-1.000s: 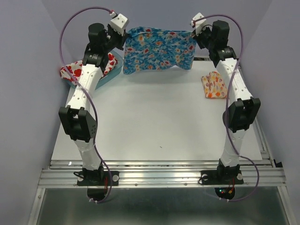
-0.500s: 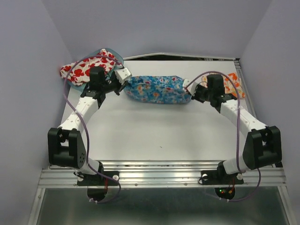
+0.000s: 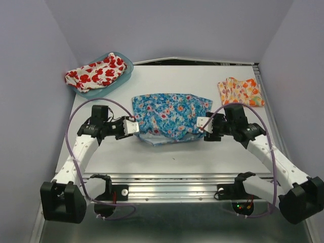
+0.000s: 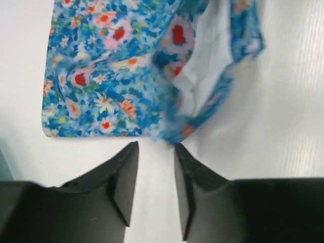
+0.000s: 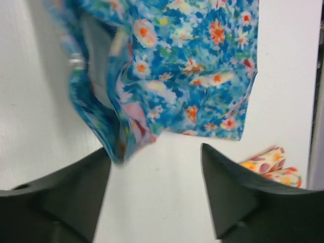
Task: Fold and stack the skirts
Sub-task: Flatten the skirt out
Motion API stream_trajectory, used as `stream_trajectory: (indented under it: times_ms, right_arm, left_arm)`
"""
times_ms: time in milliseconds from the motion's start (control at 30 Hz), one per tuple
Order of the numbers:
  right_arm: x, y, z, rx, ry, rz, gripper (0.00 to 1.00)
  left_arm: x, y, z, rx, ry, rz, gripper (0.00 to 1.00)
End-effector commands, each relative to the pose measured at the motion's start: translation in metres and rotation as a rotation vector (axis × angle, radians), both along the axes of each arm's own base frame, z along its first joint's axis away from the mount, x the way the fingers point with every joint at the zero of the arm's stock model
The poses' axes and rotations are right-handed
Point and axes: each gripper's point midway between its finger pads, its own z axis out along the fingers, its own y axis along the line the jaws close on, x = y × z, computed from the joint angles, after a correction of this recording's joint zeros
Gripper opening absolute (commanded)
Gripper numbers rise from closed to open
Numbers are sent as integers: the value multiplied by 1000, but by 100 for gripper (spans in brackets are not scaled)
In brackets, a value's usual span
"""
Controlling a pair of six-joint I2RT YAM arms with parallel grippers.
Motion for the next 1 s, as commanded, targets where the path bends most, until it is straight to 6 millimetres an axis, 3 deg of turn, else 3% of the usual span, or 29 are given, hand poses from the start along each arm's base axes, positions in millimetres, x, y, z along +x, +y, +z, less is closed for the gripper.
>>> stream_trajectory:
  times_ms: [0, 67, 100, 200, 267, 367, 433, 600, 767, 933, 967]
  right_arm:
    - [-41, 1, -4, -6, 33, 78, 89]
    - [-36, -7, 3, -20, -16, 35, 95]
    - [-32, -9, 8, -20, -41, 9, 96]
    - [-16, -16, 14, -4, -24, -120, 93]
    - [-3, -13, 18, 26, 0, -184, 89]
    - [16, 3, 19, 110, 130, -283, 80]
    - [31, 17, 19, 155, 223, -334, 75]
    - [20, 38, -11, 136, 525, -351, 64]
    - [10, 23, -62, 43, 606, -432, 59]
    - [14, 10, -56, 64, 581, -535, 59]
    - [18, 6, -53, 74, 572, -559, 59]
  left_arm:
    - [-33, 14, -7, 103, -27, -72, 49]
    - [-32, 15, 6, 69, -19, -3, 54]
    - [-29, 15, 21, 50, -49, 26, 64]
    - [-18, 14, 48, -30, -45, 135, 69]
    - [7, 15, 66, -90, -51, 246, 70]
    - [36, 12, 73, -176, 70, 372, 66]
    - [45, 7, 69, -220, 180, 424, 60]
    - [61, -10, 40, -224, 377, 462, 56]
    - [58, -28, 5, -106, 393, 482, 55]
    - [33, -46, -20, 14, 413, 452, 57]
    - [30, -41, -28, 54, 406, 477, 57]
